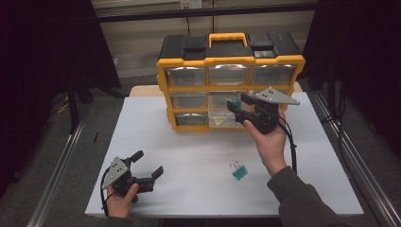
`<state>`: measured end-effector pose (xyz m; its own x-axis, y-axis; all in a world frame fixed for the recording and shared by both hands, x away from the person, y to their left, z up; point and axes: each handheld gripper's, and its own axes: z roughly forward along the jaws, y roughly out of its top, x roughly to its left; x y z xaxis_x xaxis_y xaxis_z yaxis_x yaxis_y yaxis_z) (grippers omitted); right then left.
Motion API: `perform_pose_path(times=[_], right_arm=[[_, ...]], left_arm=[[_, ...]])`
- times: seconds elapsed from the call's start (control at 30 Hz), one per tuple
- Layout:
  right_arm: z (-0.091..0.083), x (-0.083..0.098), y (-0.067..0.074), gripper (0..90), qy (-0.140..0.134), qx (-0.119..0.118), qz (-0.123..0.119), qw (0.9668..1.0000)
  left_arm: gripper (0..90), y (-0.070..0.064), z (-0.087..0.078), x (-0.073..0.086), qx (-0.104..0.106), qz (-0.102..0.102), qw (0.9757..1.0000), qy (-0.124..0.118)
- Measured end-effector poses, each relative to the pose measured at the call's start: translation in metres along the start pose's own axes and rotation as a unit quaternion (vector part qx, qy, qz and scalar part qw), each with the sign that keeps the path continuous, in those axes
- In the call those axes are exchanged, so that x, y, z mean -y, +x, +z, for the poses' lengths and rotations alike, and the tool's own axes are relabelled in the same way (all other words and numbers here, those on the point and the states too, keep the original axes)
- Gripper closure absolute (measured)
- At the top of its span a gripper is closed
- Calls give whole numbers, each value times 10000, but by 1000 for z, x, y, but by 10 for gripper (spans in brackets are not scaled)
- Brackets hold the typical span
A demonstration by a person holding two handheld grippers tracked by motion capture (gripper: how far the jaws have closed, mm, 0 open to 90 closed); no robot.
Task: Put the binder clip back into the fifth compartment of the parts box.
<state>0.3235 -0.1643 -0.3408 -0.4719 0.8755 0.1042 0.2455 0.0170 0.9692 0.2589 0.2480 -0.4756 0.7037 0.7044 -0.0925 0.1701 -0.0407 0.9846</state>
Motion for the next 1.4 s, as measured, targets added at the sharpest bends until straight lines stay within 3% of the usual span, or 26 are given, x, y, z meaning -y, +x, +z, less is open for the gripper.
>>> perform_pose_path(times=[0.1,0.13,0.2,0.37,0.6,0.63,0.67,0.7,0.8,1.07,1.4], right_arm=[[-3,0,-2,305,15,-34,85,10000],[-4,0,-2,282,10,-37,86,10000],[-7,0,-1,230,10,-40,82,10000],[-16,5,-2,164,11,-50,76,10000],[-30,18,-5,136,44,-244,198,9995],[-32,20,-5,136,53,-267,201,9994],[-34,22,-5,134,61,-287,200,9994],[-37,24,-6,130,74,-306,228,9992],[-42,29,-6,122,50,-361,234,9991],[-53,47,-5,84,29,-503,234,9985],[-60,73,-4,58,235,-647,230,9974]], left_arm=[[16,2,-1,0,-11,48,10000,40],[16,0,0,0,-46,-69,10000,-41],[16,0,0,0,-56,-85,9999,-54],[16,1,-1,0,-40,43,10000,49],[16,1,-1,0,-12,42,10000,50],[16,-3,2,1,-83,-247,9995,-170],[16,-1,0,0,-5,-20,10000,-5],[16,0,0,1,-43,28,10000,47],[16,-2,1,1,-41,-52,10000,-23],[16,-1,1,1,-47,-6,10000,-2],[16,-1,1,1,-41,9,10000,19]])
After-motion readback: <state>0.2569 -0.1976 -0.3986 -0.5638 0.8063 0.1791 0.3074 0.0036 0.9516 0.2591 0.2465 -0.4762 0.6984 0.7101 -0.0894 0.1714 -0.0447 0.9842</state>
